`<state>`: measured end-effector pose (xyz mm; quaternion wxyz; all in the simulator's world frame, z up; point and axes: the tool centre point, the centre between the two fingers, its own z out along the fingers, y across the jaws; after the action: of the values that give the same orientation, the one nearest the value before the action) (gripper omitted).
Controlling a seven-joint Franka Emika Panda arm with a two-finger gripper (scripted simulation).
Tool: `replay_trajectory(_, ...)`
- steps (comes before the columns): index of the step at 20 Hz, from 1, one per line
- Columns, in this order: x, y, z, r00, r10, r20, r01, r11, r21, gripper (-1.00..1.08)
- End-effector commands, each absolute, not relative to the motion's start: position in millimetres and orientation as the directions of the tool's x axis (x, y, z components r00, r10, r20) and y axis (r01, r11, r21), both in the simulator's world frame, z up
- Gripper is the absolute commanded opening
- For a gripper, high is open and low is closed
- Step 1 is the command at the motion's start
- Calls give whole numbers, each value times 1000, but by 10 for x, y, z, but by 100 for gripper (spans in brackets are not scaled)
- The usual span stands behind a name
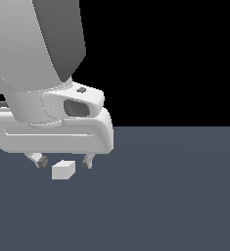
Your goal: Plug the charger into the wall socket.
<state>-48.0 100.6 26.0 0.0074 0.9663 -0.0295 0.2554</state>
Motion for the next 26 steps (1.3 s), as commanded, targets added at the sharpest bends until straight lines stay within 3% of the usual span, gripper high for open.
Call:
replay_trajectory(1, -478, 1007, 176, 867, -54, 495, -61, -998, -1, 100)
replay_trajectory(6, -476, 1007, 115, 867, -54, 495, -61, -998, -1, 100)
replay_trajectory(7, -476, 1007, 115, 867, -54, 495, -61, -998, -1, -100)
replay_trajectory(26, -454, 922, 296, 867, -25, 497, -29, -1000, 1, -100)
